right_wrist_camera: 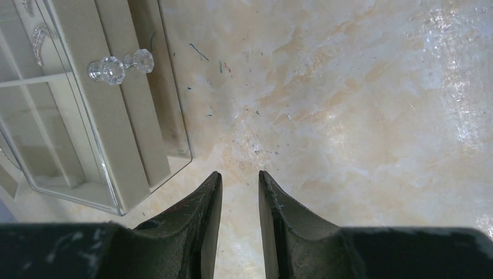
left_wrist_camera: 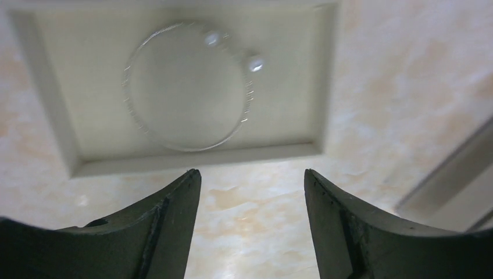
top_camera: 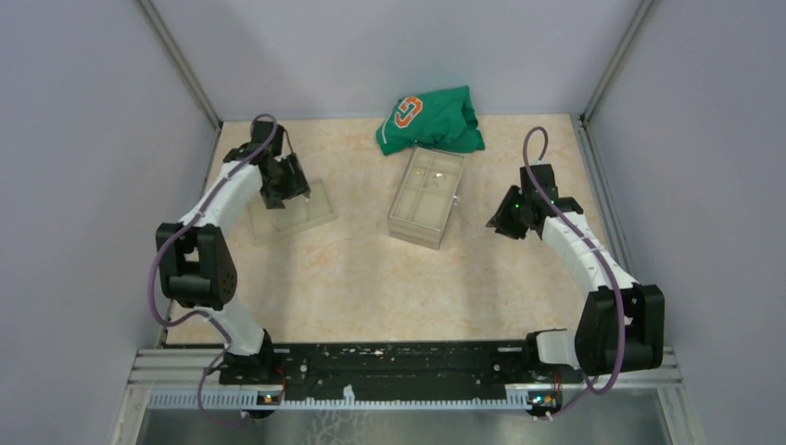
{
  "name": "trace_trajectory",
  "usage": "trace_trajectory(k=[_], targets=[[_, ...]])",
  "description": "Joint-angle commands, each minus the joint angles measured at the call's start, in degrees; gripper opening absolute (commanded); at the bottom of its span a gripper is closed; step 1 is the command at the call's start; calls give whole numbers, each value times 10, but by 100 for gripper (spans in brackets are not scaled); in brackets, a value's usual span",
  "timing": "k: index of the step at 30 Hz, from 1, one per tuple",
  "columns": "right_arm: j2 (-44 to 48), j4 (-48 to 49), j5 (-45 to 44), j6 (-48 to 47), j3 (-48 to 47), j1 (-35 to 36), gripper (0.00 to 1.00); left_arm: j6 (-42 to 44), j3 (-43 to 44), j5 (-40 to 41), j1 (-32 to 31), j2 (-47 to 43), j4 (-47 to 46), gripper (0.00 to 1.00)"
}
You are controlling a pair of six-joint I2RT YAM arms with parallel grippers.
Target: Organize the mixed jewelry
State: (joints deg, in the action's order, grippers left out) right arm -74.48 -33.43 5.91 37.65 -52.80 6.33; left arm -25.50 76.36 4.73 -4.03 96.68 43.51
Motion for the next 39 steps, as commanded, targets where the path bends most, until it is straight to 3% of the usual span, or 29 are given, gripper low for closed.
trace_trajectory(k=[1,4,6,8,15,19,24,30,39], targets=[[7,13,4,-12,-16,2,29,-67,103,27,-59,78,5,73],[15,2,-2,-16,-18,2,30,-86,165,31,-83,148,5,78],[26,-8,-7,-20,-18,2,30,-93,200,31,-92,190,6,91],[37,-18,-13,-21,-15,2,30,-93,221,33,-98,221,0,93],[67,-34,-21,-21,0,2,31,-64,205,58,-109,242,-20,61],[65,-31,-20,-20,0,2,30,-31,159,58,-124,218,-40,43],[50,-22,-9,-20,-11,2,30,-1,89,16,-137,179,-74,28],[43,-21,13,-32,-36,2,30,35,4,-19,-159,112,-81,0],[28,-63,53,-70,-128,3,30,68,-119,-88,-247,-49,-76,0]])
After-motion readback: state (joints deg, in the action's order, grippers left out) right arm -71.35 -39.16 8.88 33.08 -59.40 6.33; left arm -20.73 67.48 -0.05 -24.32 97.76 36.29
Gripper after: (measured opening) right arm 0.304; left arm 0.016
